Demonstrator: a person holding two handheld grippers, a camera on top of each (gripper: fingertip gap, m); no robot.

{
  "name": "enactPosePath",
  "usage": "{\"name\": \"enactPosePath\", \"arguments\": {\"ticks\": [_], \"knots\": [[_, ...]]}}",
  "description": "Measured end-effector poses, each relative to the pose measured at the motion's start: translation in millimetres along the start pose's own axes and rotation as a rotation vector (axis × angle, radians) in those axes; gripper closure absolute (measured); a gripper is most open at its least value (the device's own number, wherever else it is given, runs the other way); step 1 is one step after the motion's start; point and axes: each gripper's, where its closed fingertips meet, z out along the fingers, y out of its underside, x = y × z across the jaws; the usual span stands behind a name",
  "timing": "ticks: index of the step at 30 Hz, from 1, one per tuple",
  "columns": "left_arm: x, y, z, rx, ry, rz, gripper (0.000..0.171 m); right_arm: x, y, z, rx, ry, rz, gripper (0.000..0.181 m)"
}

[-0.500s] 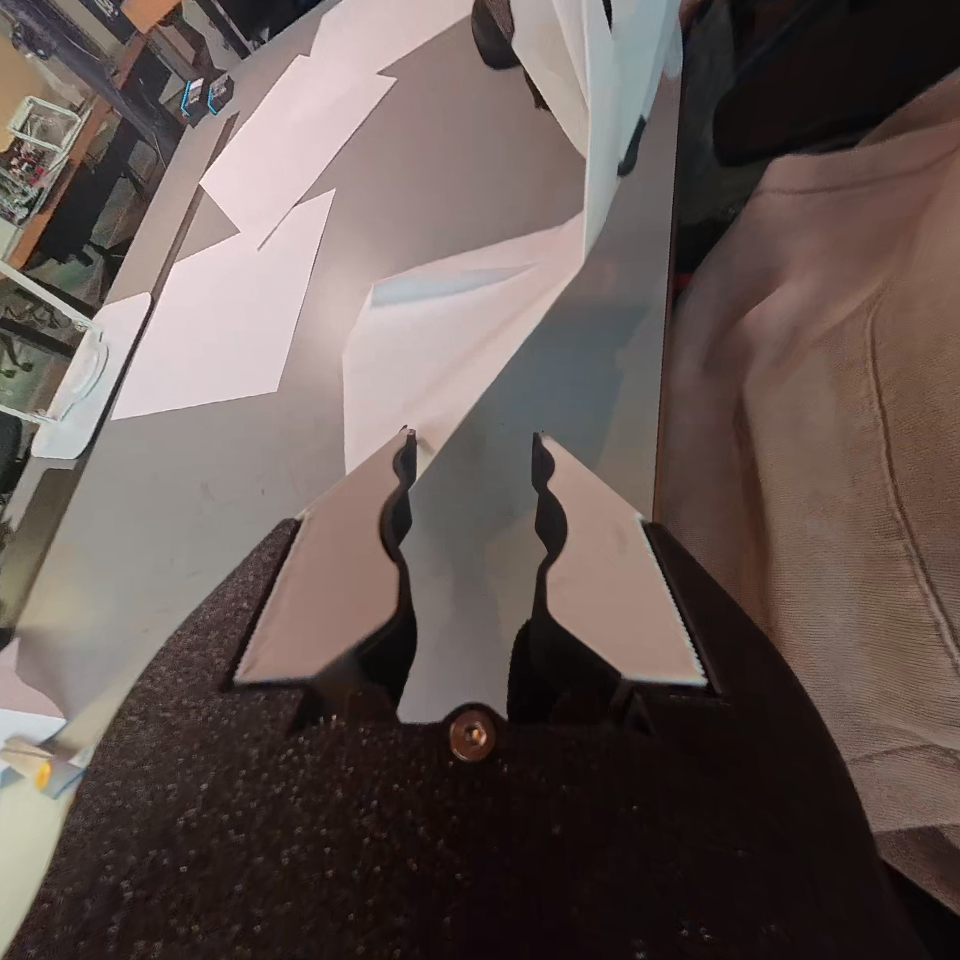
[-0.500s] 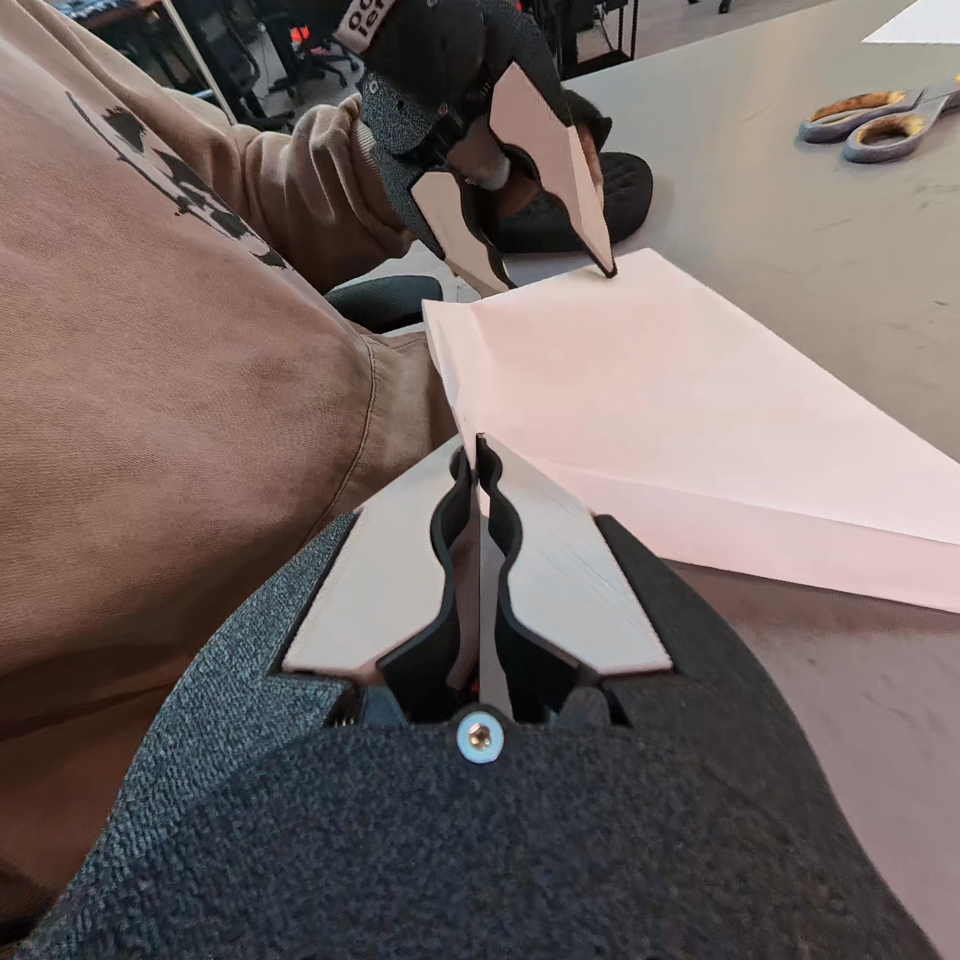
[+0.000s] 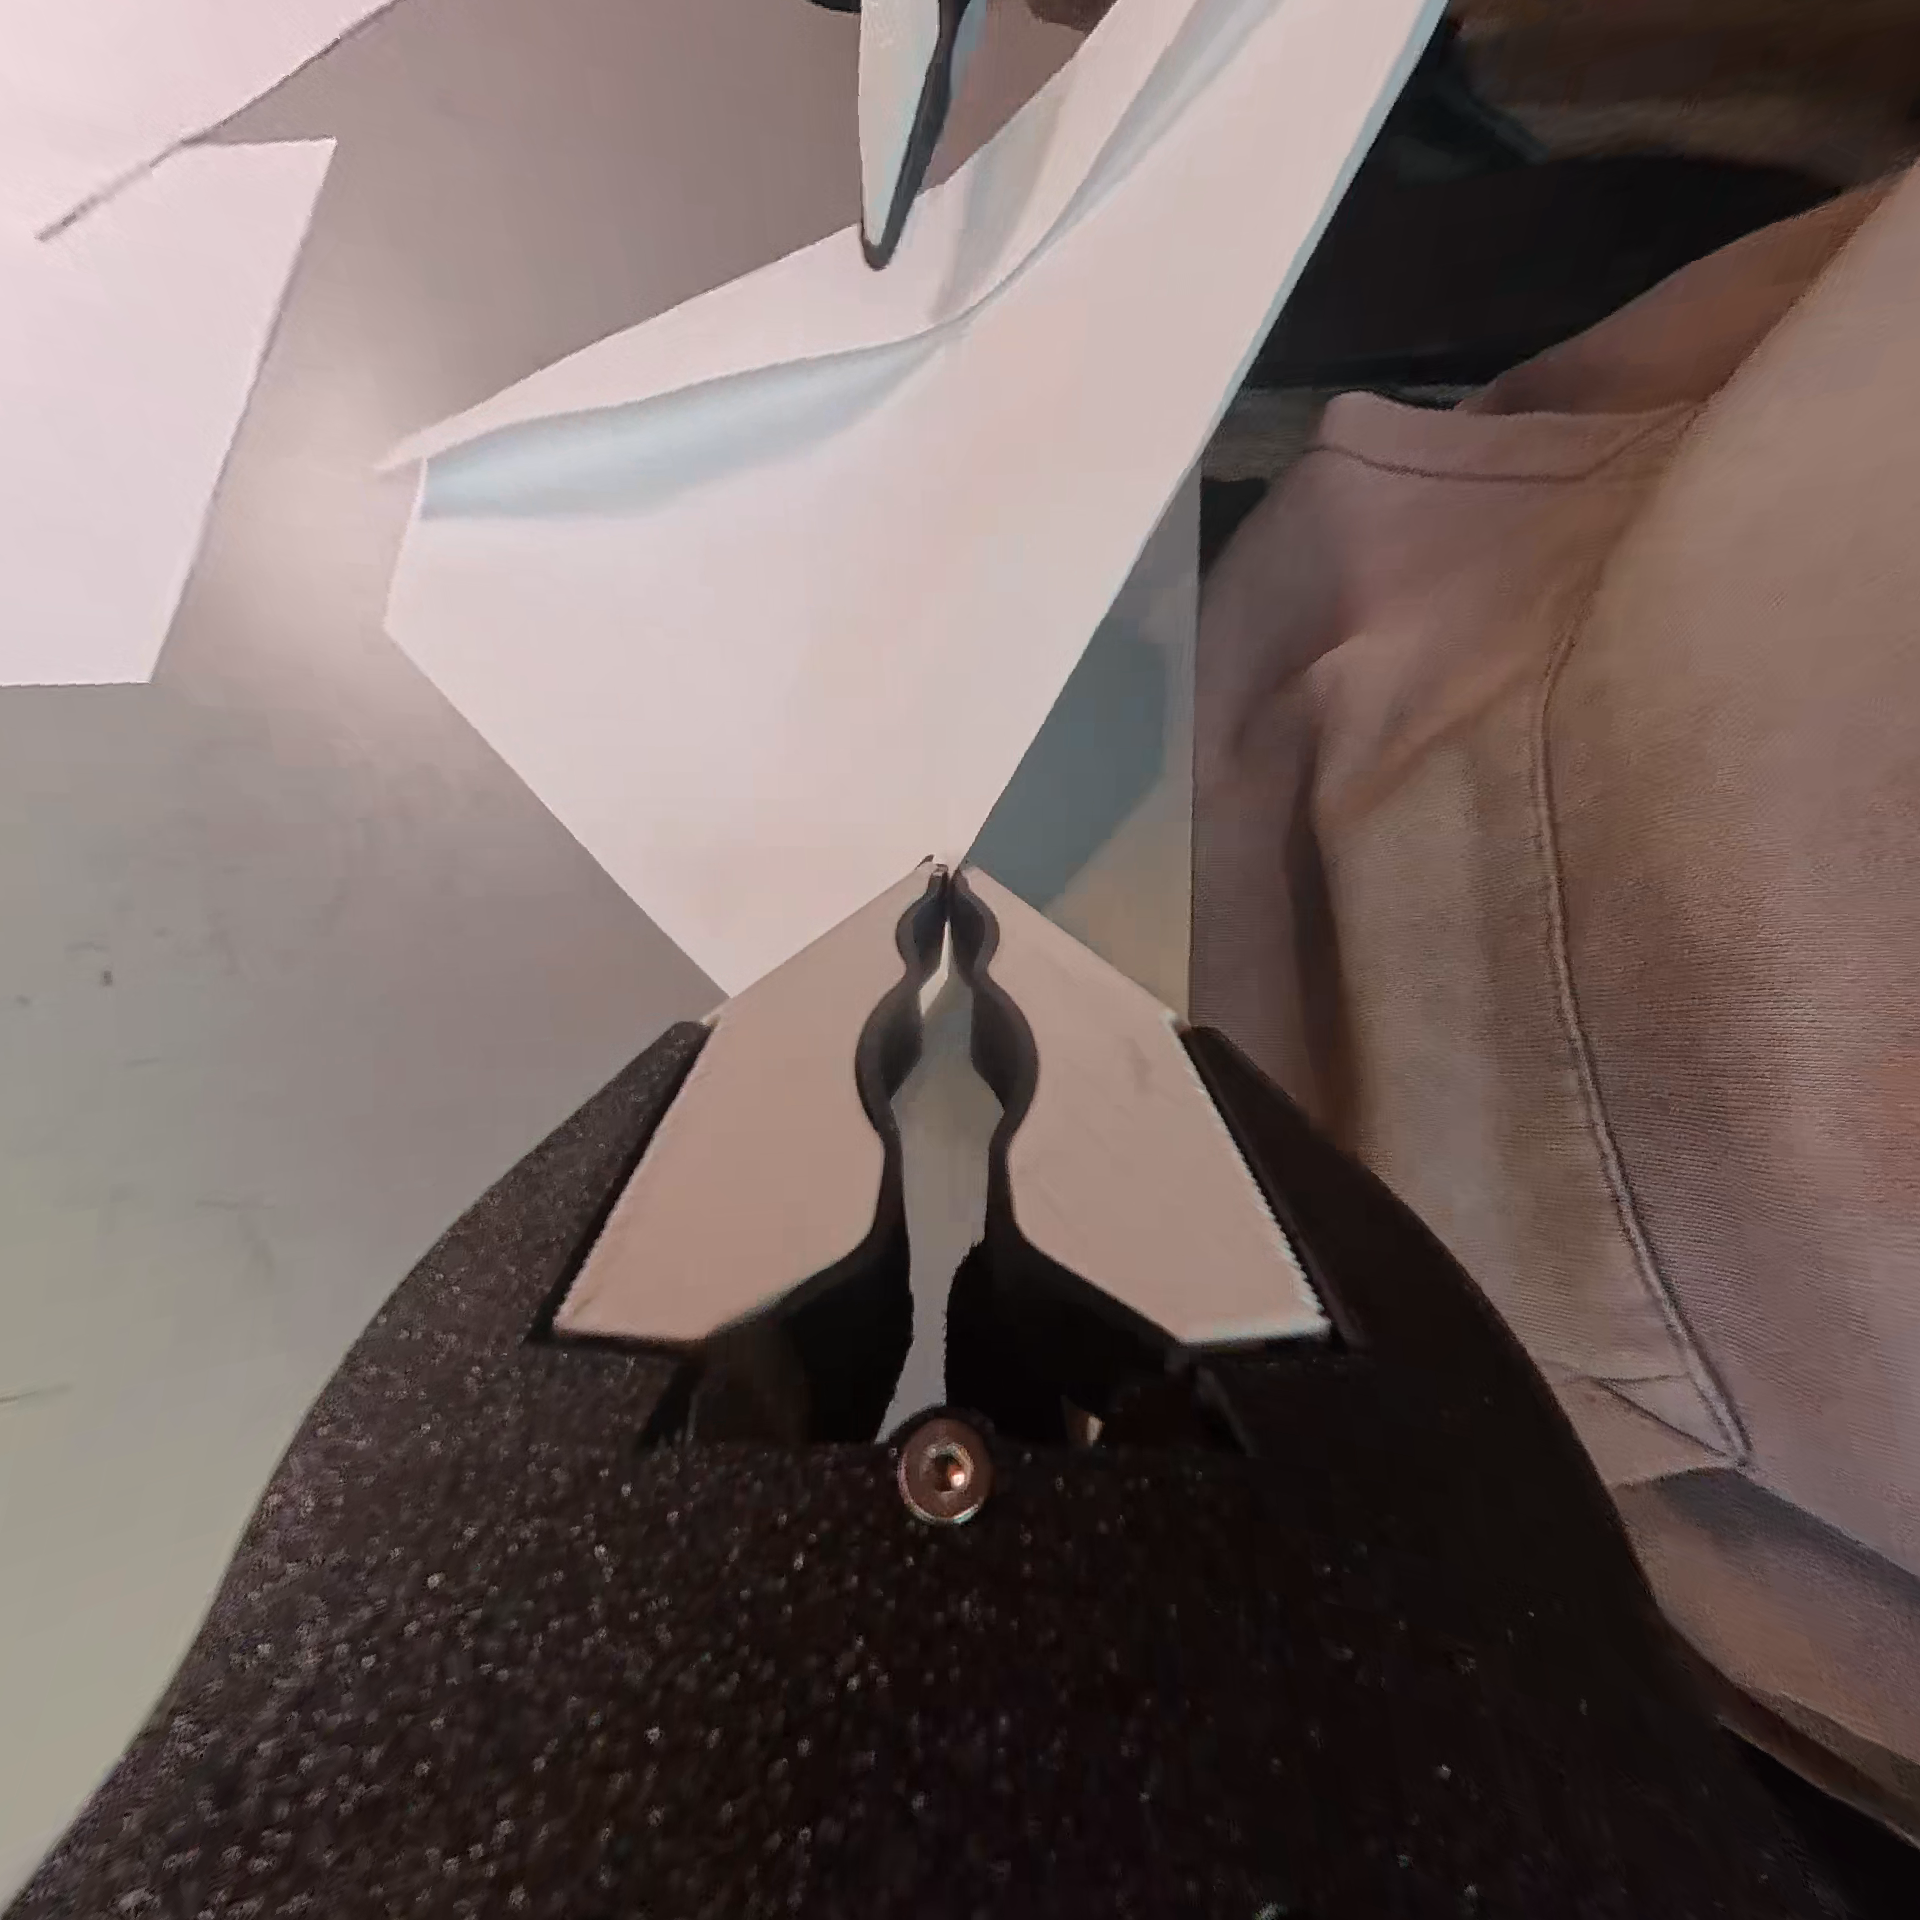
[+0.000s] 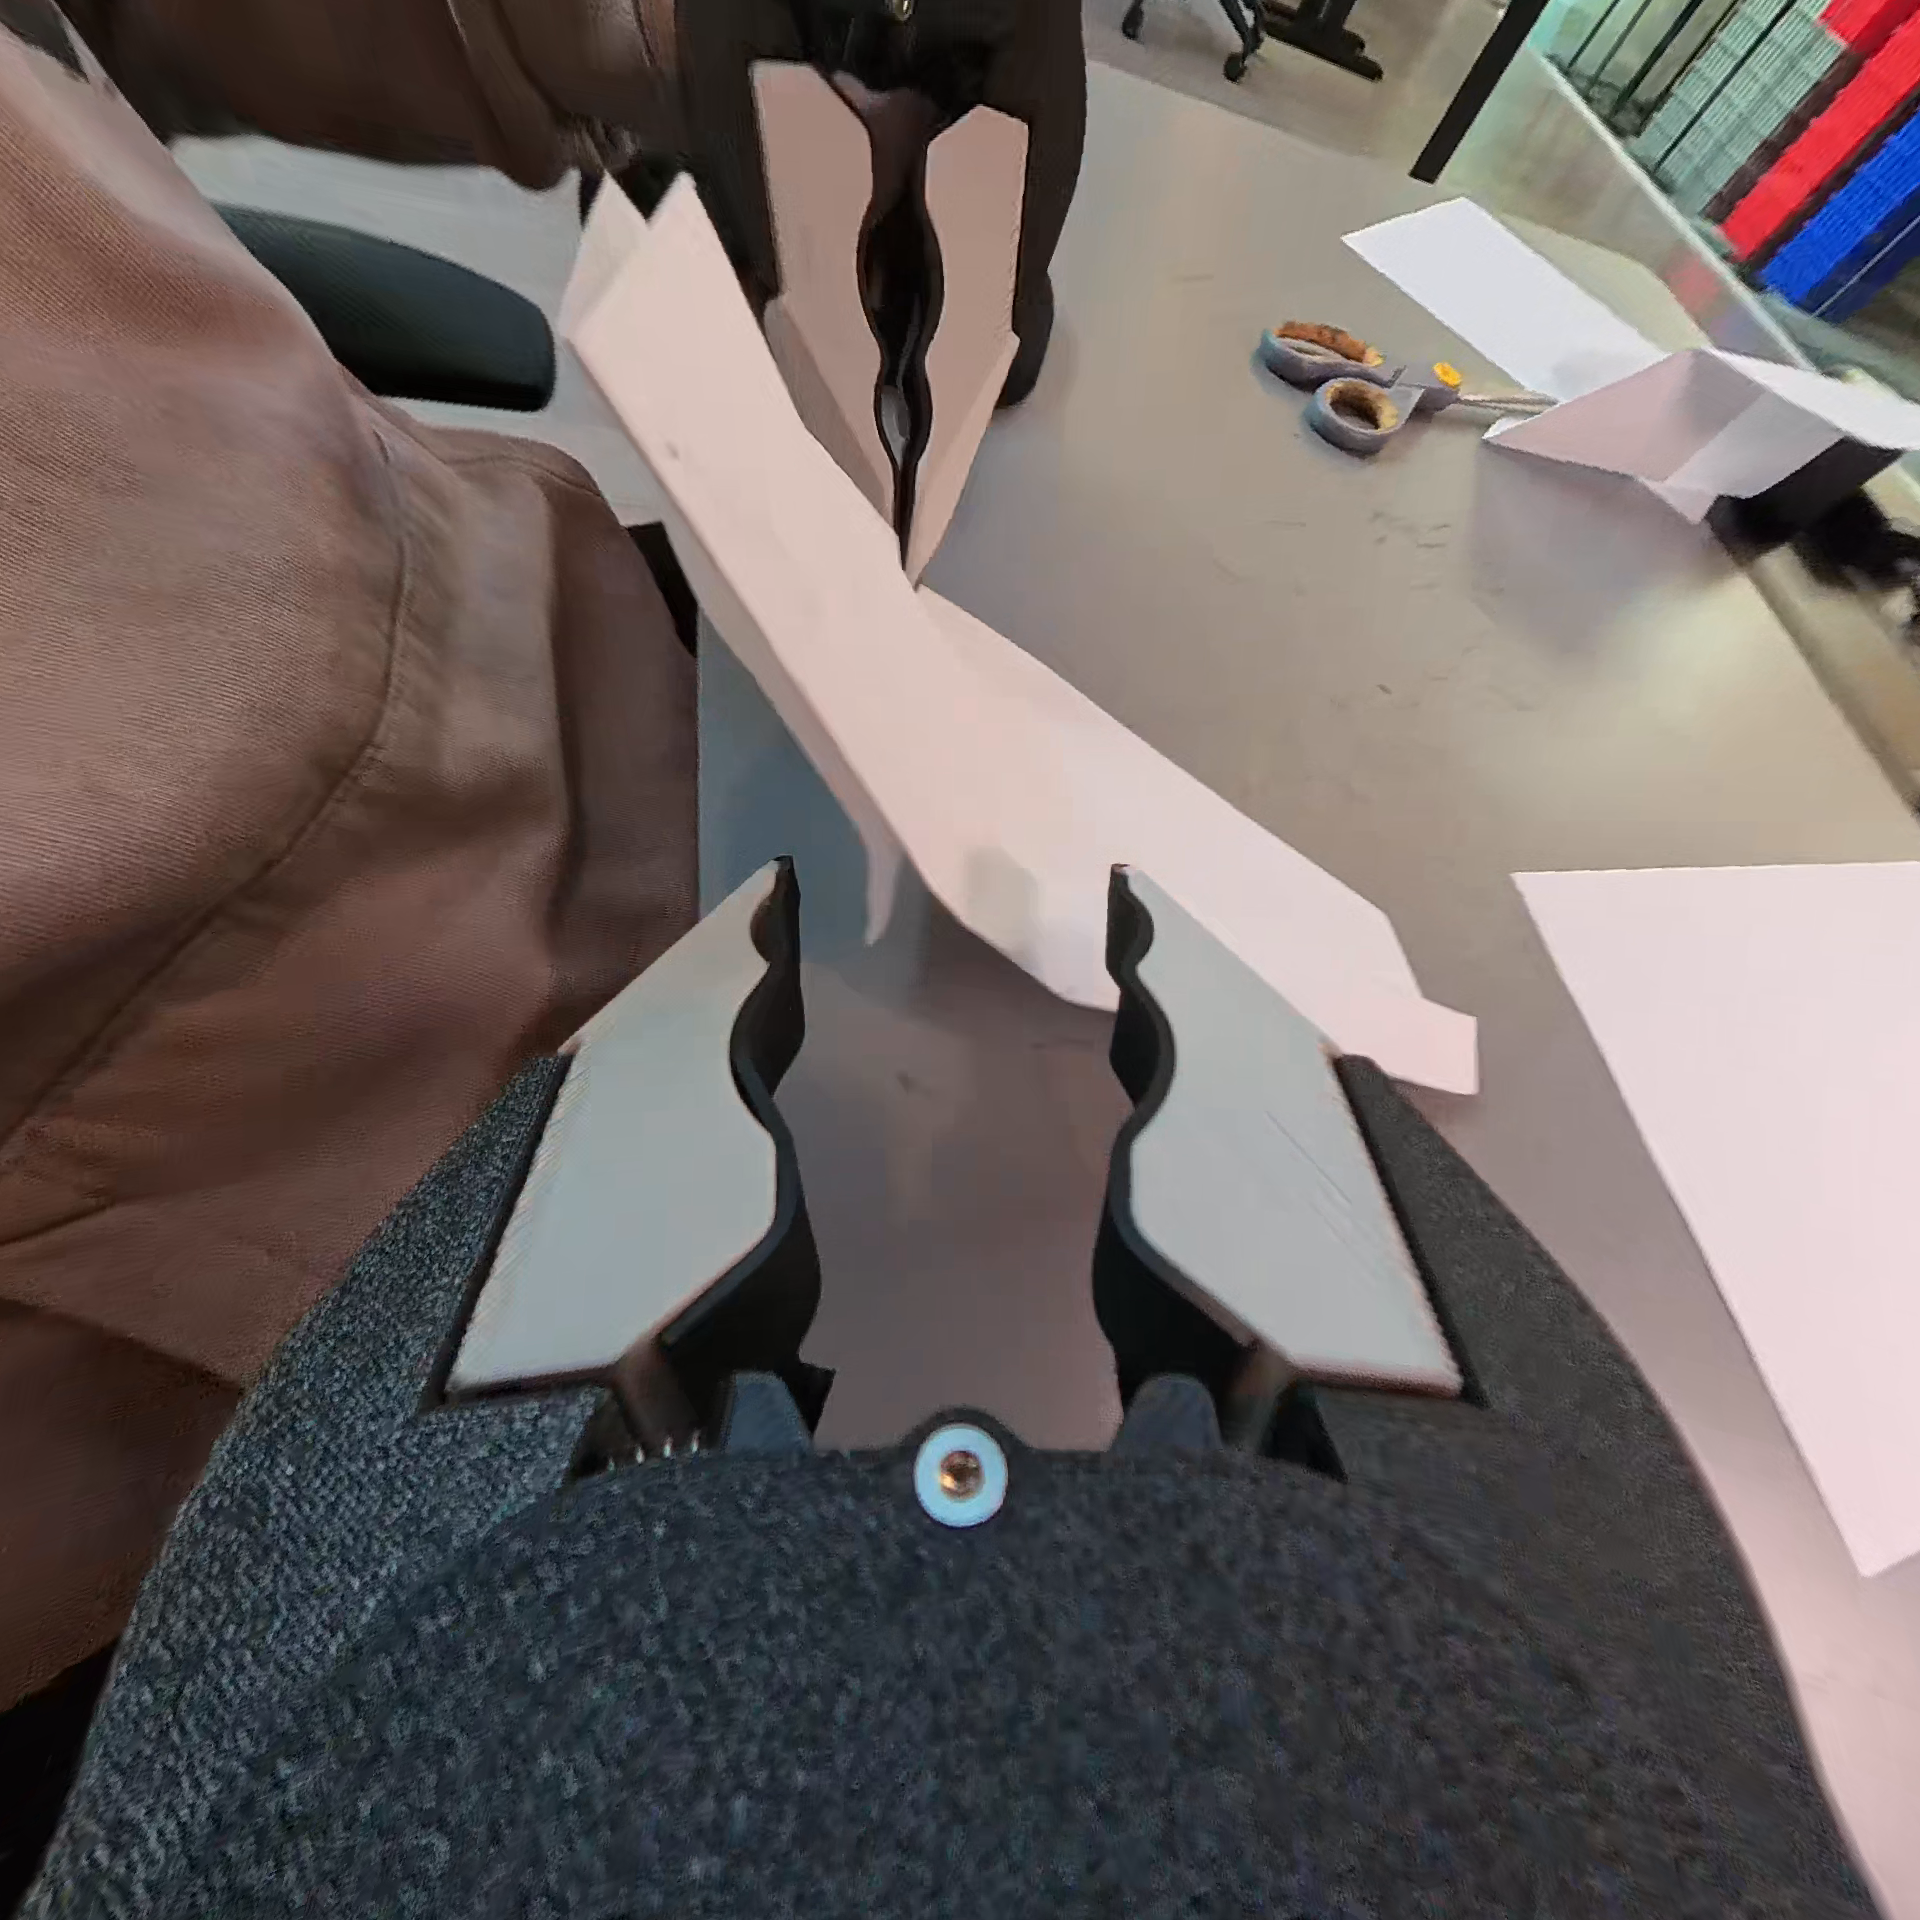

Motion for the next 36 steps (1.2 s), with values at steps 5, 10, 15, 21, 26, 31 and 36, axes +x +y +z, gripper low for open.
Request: {"name": "enactPosePath", "arguments": {"ticks": [5, 10, 15, 21, 26, 31, 36], "knots": [[-2.3, -4.2, -3.6, 0.019, 0.163, -0.159, 0.171, 13.2, 12.8, 18.7, -0.105, 0.006, -0.045, 0.176], [-12.7, -1.7, -5.2, 0.048, 0.147, -0.202, 0.162, 14.8, 23.8, 27.2, -0.118, -0.152, 0.246, 0.181], [-16.6, 0.0, -4.5, 0.055, -0.003, -0.02, 0.136, 10.2, 23.8, 28.5, -0.093, -0.309, 0.488, 0.181], [-20.3, 13.4, 11.2, -0.092, 0.053, -0.171, 0.164, 6.1, 26.9, 28.7, -0.132, -0.471, 0.742, 0.178], [-29.6, 7.2, 9.7, -0.092, 0.284, -0.514, 0.171, 13.5, 18.8, 24.3, -0.083, -0.506, 0.894, 0.169], [-42.0, 9.2, 15.9, -0.139, 0.427, -0.722, 0.171, 25.1, 25.4, 19.4, -0.109, -0.374, 0.864, 0.163], [-44.4, 2.0, 18.0, -0.175, 0.513, -0.772, 0.171, 38.2, 34.3, 9.3, -0.131, -0.258, 0.804, 0.173]]}}
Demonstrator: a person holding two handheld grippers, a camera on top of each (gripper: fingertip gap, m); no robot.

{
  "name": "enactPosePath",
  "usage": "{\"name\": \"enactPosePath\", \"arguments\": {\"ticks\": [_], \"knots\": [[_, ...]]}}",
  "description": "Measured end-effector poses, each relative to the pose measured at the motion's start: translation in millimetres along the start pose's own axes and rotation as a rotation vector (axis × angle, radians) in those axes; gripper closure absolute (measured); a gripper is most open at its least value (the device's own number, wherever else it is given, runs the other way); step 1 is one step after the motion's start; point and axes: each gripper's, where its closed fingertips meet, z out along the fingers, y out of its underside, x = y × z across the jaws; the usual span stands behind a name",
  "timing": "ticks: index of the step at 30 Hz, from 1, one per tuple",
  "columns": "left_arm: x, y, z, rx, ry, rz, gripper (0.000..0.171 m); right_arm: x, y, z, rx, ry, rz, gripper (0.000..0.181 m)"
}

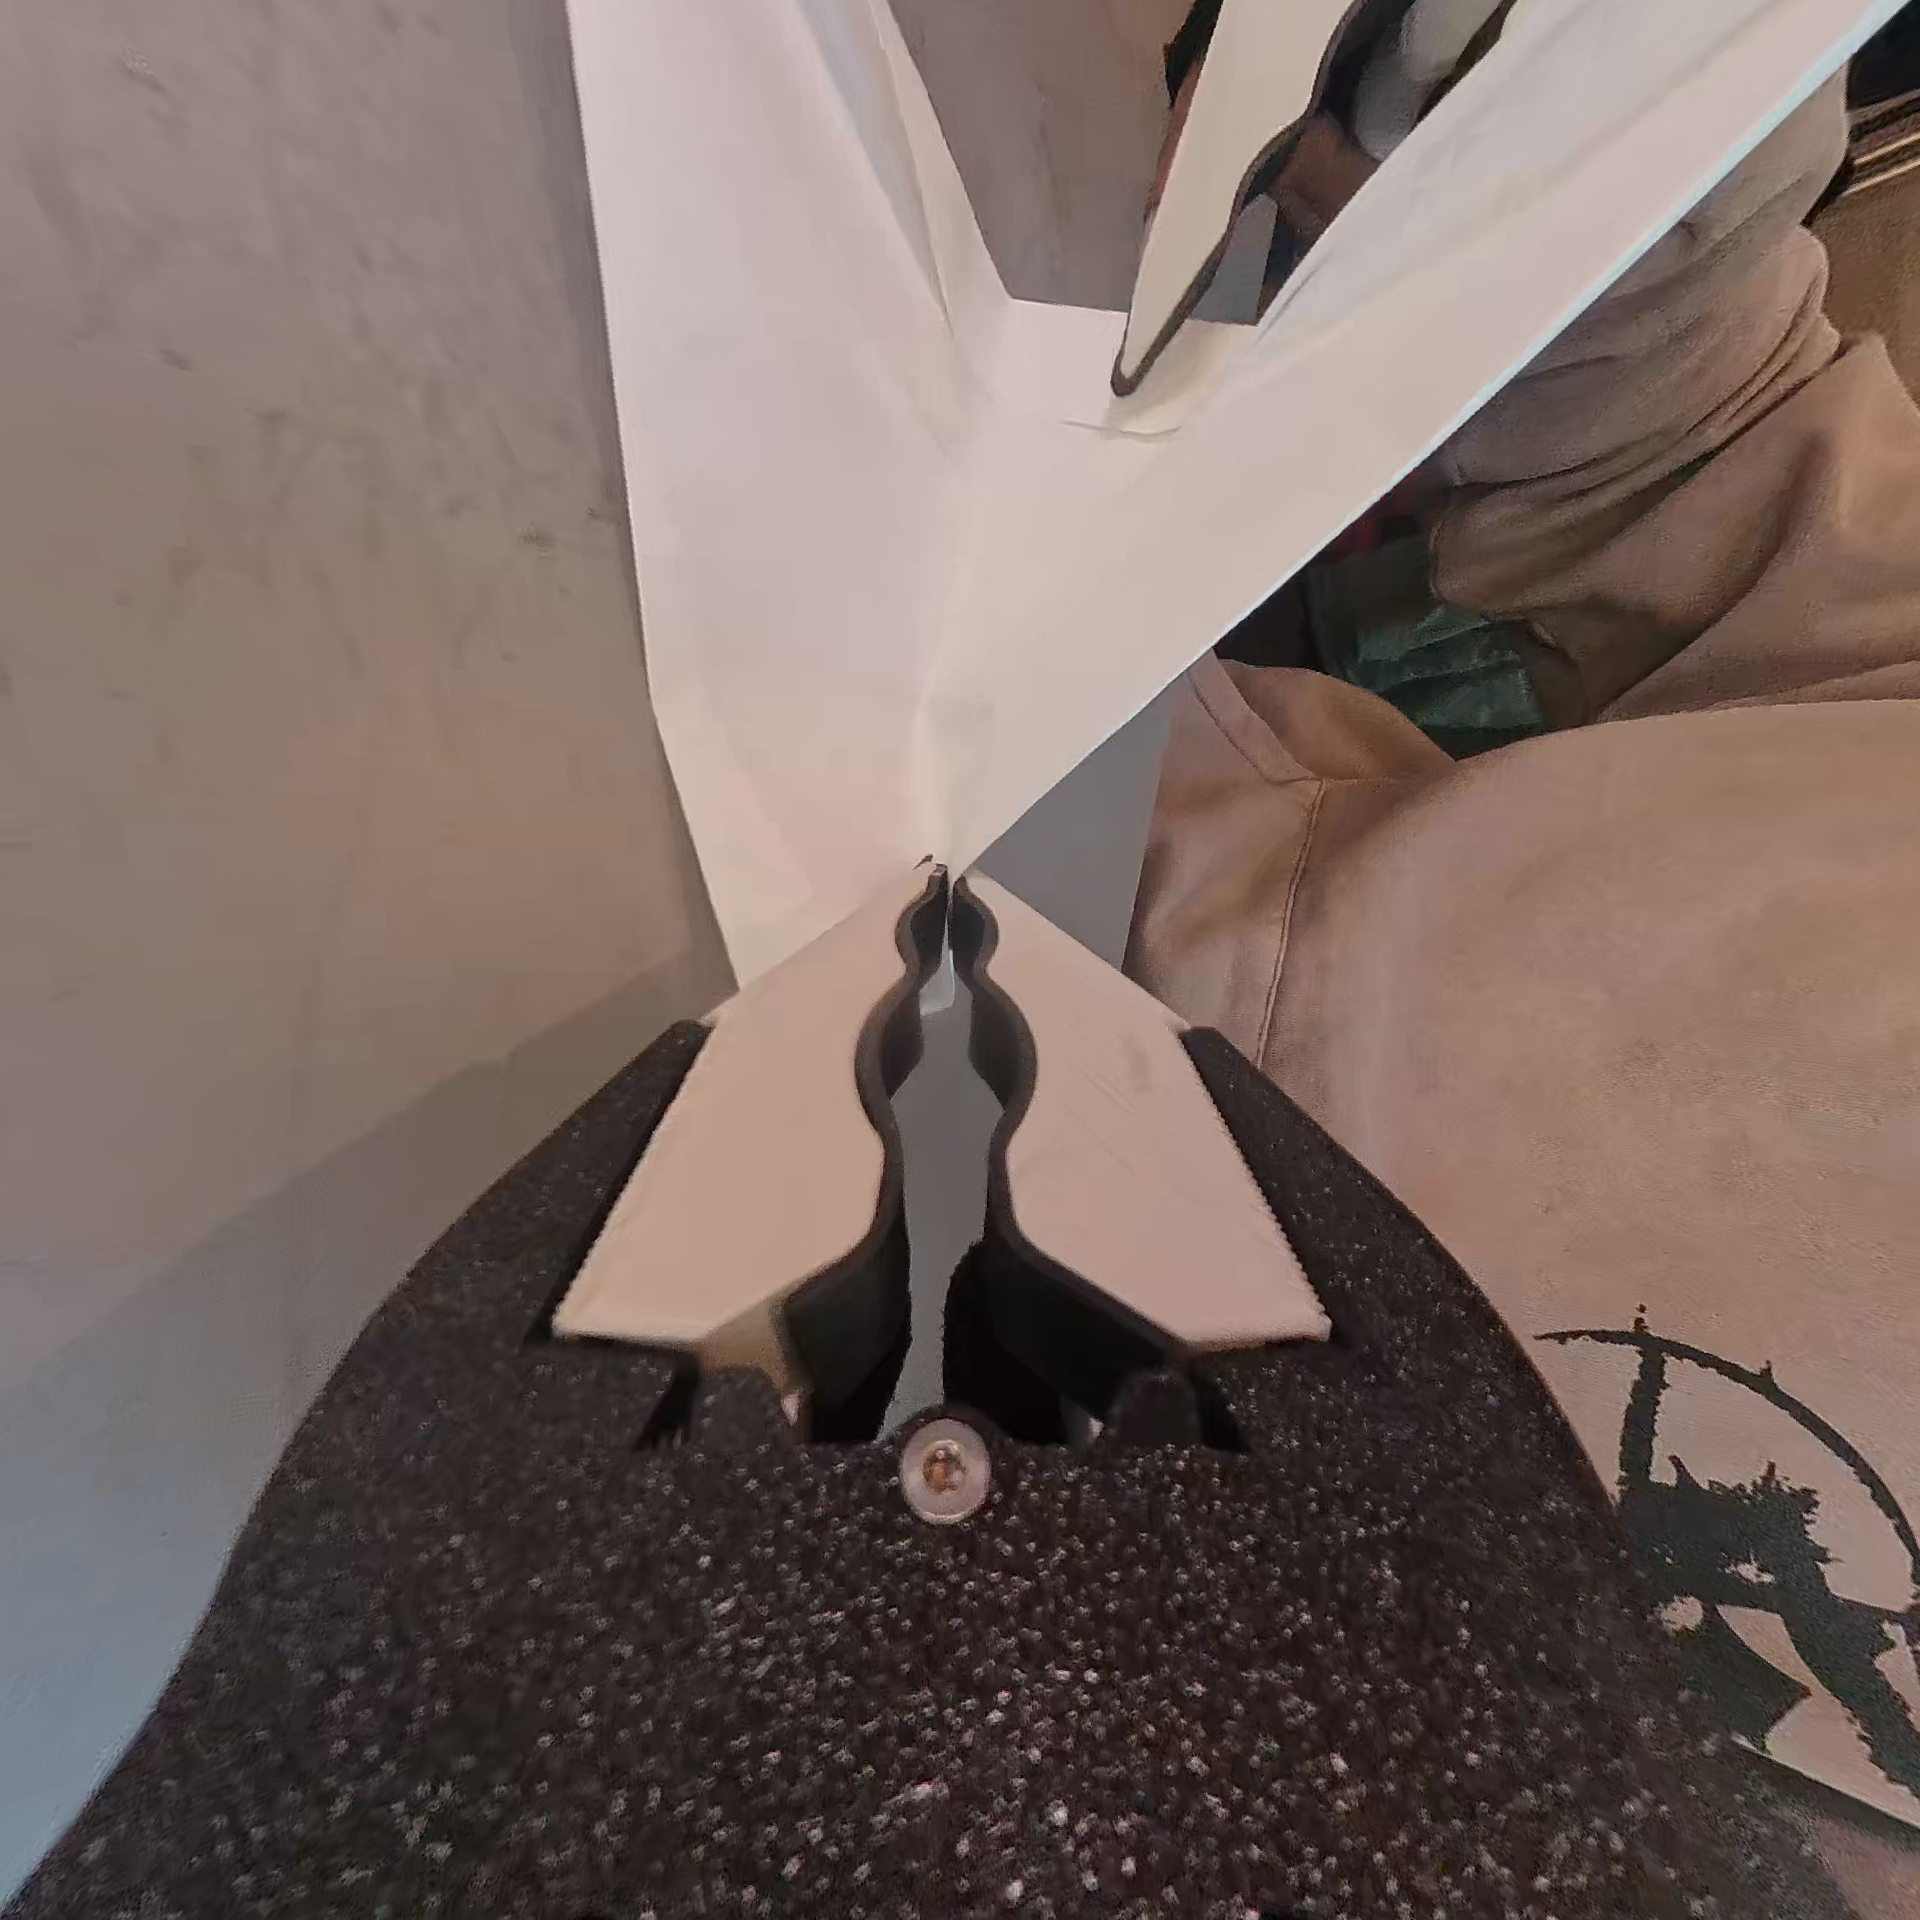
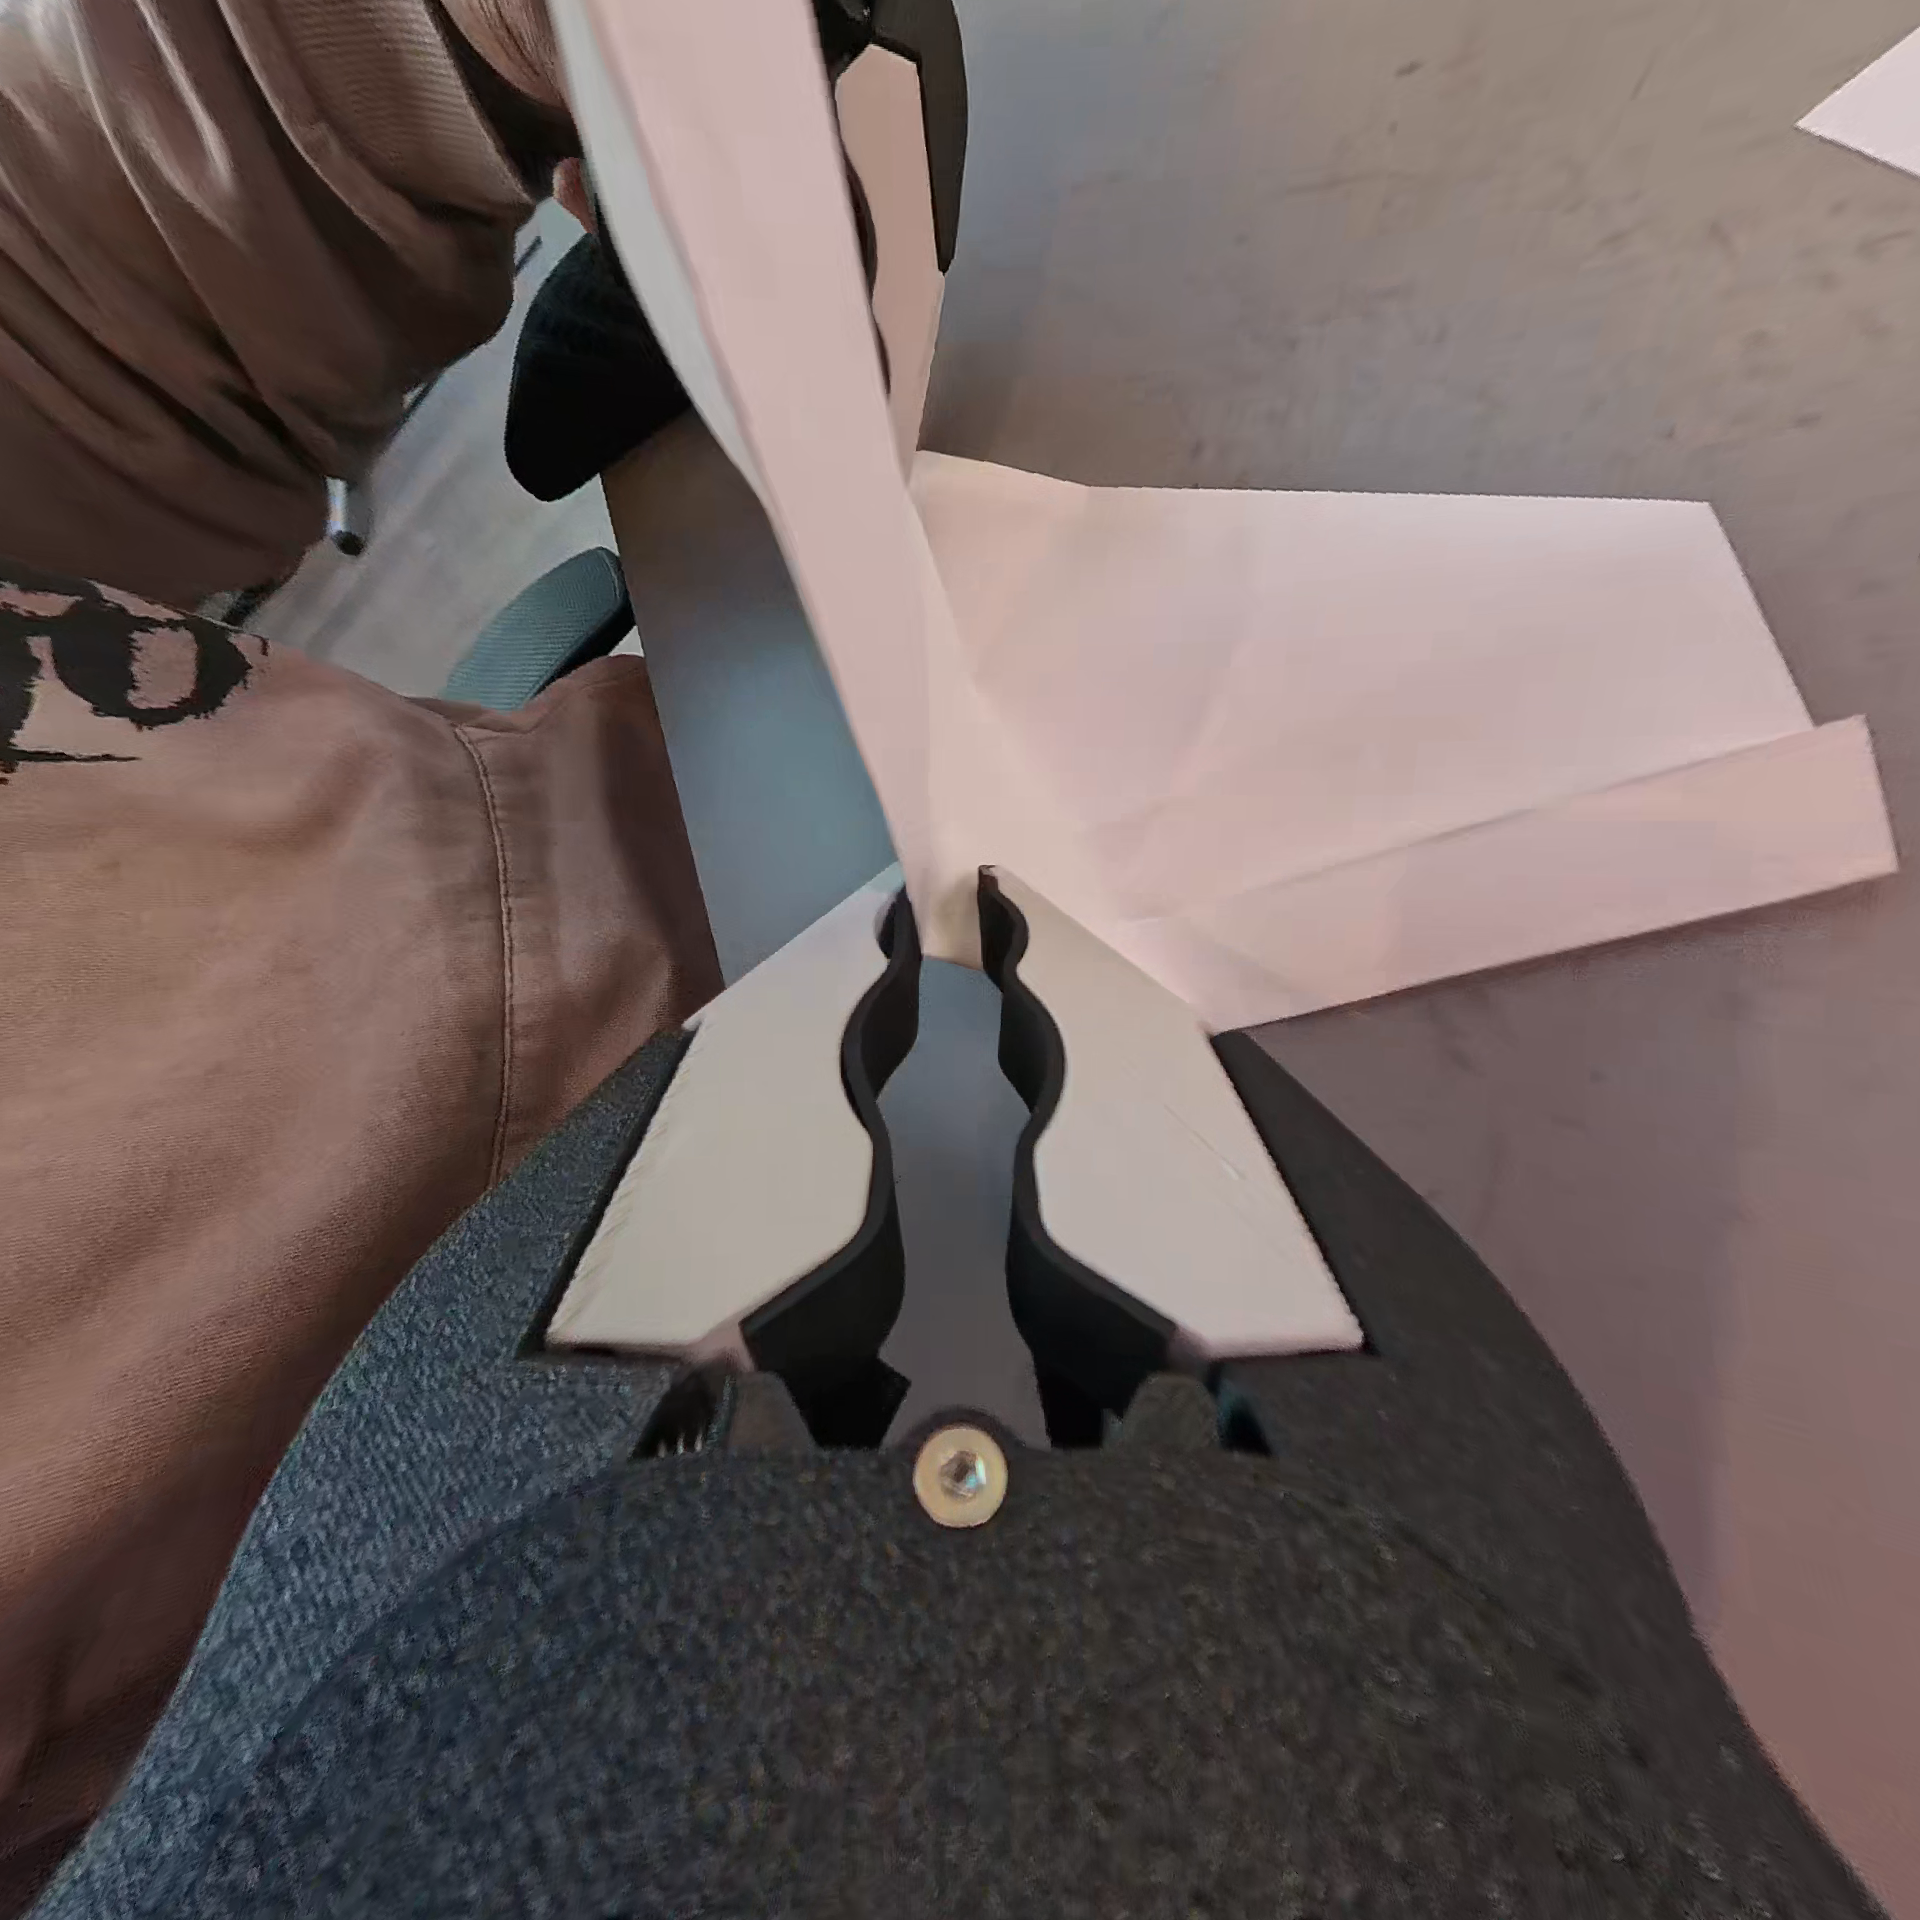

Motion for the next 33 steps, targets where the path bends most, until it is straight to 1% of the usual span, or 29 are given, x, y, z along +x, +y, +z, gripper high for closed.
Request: {"name": "enactPosePath", "arguments": {"ticks": [3, 5, 8, 11, 13, 14, 16, 19, 22, 24, 25, 26, 28, 29, 33], "knots": [[8.1, -1.5, -0.1, -0.036, 0.017, 0.031, 0.171, 0.0, 2.4, -2.4, -0.012, 0.022, -0.028, 0.177], [14.7, -0.6, -1.4, -0.052, 0.006, 0.124, 0.169, -0.7, 1.5, -4.0, 0.002, -0.018, -0.001, 0.18], [23.6, 0.3, -2.3, -0.025, -0.054, 0.288, 0.162, -0.9, 7.6, -5.2, 0.004, -0.128, 0.094, 0.181], [22.5, 6.2, 6.4, 0.006, -0.138, 0.432, 0.157, -1.4, 19.0, -2.6, -0.01, -0.202, 0.156, 0.181], [16.2, 11.2, 15.0, -0.001, -0.191, 0.494, 0.157, -6.7, 27.9, -0.2, -0.046, -0.261, 0.194, 0.181], [13.6, 9.8, 18.2, 0.006, -0.208, 0.508, 0.161, -7.0, 30.1, 0.0, -0.058, -0.269, 0.202, 0.181], [13.4, 5.0, 21.6, 0.013, -0.198, 0.483, 0.167, -5.0, 29.0, -2.1, -0.061, -0.267, 0.22, 0.181], [13.3, -1.8, 20.7, -0.018, -0.161, 0.379, 0.171, -1.6, 33.0, -4.5, -0.084, -0.224, 0.214, 0.177], [12.2, -5.6, 19.2, -0.064, -0.131, 0.288, 0.171, -1.2, 35.4, -7.6, -0.088, -0.129, 0.115, 0.168], [15.4, -6.6, 19.0, -0.093, -0.091, 0.228, 0.171, 7.2, 34.2, -10.7, -0.072, -0.003, 0.032, 0.166], [15.7, -7.5, 19.0, -0.103, -0.079, 0.203, 0.171, 6.7, 34.2, -12.7, -0.067, 0.028, 0.001, 0.171], [16.2, -7.9, 19.3, -0.117, -0.064, 0.178, 0.171, 3.0, 35.5, -14.2, -0.067, 0.031, -0.005, 0.181], [15.6, -12.3, 19.5, -0.12, -0.052, 0.147, 0.171, 2.5, 38.2, -14.2, -0.061, 0.039, 0.03, 0.181], [15.1, -15.7, 19.1, -0.112, -0.05, 0.145, 0.171, 1.6, 39.3, -13.7, -0.055, 0.017, 0.073, 0.181], [17.9, -26.0, 12.8, -0.052, -0.045, 0.261, 0.16, 6.1, 44.0, -14.9, -0.026, -0.097, 0.254, 0.181]]}}
